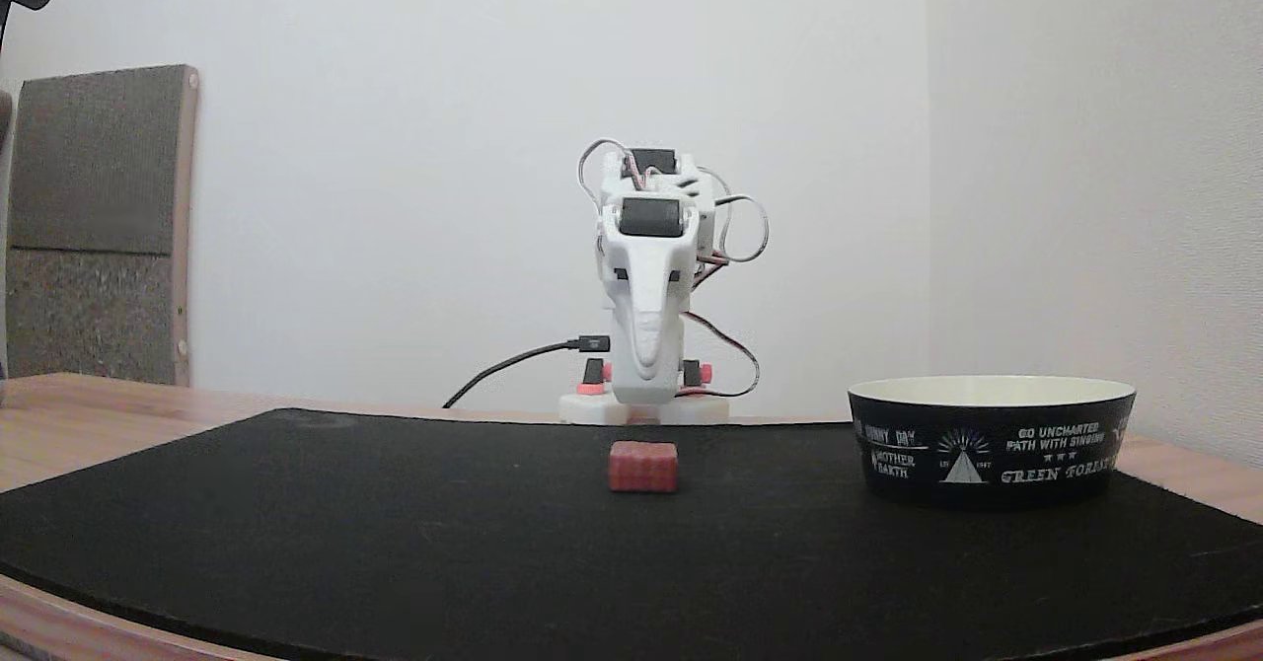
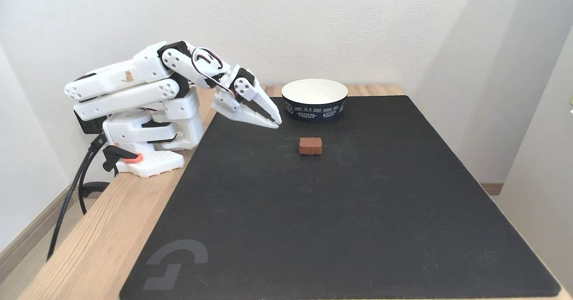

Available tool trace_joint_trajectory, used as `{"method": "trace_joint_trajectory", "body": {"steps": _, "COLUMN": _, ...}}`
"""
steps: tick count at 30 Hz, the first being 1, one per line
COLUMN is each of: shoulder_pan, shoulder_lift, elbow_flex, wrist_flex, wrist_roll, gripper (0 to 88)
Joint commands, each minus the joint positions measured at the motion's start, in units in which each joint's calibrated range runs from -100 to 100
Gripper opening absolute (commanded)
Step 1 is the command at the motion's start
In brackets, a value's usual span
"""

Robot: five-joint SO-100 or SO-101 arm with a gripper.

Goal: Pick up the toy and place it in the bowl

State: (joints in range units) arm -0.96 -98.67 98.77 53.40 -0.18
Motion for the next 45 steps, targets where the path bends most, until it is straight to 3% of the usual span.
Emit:
{"method": "trace_joint_trajectory", "body": {"steps": 1, "shoulder_pan": -0.26, "shoulder_lift": -0.83, "elbow_flex": 0.69, "wrist_flex": 0.03, "wrist_roll": -0.08, "gripper": 2.8}}
{"method": "trace_joint_trajectory", "body": {"steps": 6, "shoulder_pan": -0.26, "shoulder_lift": -0.83, "elbow_flex": 0.69, "wrist_flex": 0.03, "wrist_roll": 0.08, "gripper": 10.9}}
{"method": "trace_joint_trajectory", "body": {"steps": 10, "shoulder_pan": 0.08, "shoulder_lift": -0.75, "elbow_flex": 0.69, "wrist_flex": 0.03, "wrist_roll": -0.34, "gripper": 31.6}}
{"method": "trace_joint_trajectory", "body": {"steps": 13, "shoulder_pan": 0.33, "shoulder_lift": -0.75, "elbow_flex": 0.69, "wrist_flex": -0.05, "wrist_roll": -0.34, "gripper": 38.1}}
{"method": "trace_joint_trajectory", "body": {"steps": 21, "shoulder_pan": 0.5, "shoulder_lift": 4.67, "elbow_flex": -2.29, "wrist_flex": -0.14, "wrist_roll": 0.08, "gripper": 37.8}}
{"method": "trace_joint_trajectory", "body": {"steps": 31, "shoulder_pan": -0.26, "shoulder_lift": 55.02, "elbow_flex": -36.45, "wrist_flex": -4.8, "wrist_roll": 0.18, "gripper": 37.7}}
{"method": "trace_joint_trajectory", "body": {"steps": 36, "shoulder_pan": -1.01, "shoulder_lift": 78.28, "elbow_flex": -58.44, "wrist_flex": 6.89, "wrist_roll": 0.18, "gripper": 37.6}}
{"method": "trace_joint_trajectory", "body": {"steps": 45, "shoulder_pan": -1.43, "shoulder_lift": 95.54, "elbow_flex": -77.37, "wrist_flex": 14.43, "wrist_roll": 0.18, "gripper": 37.6}}
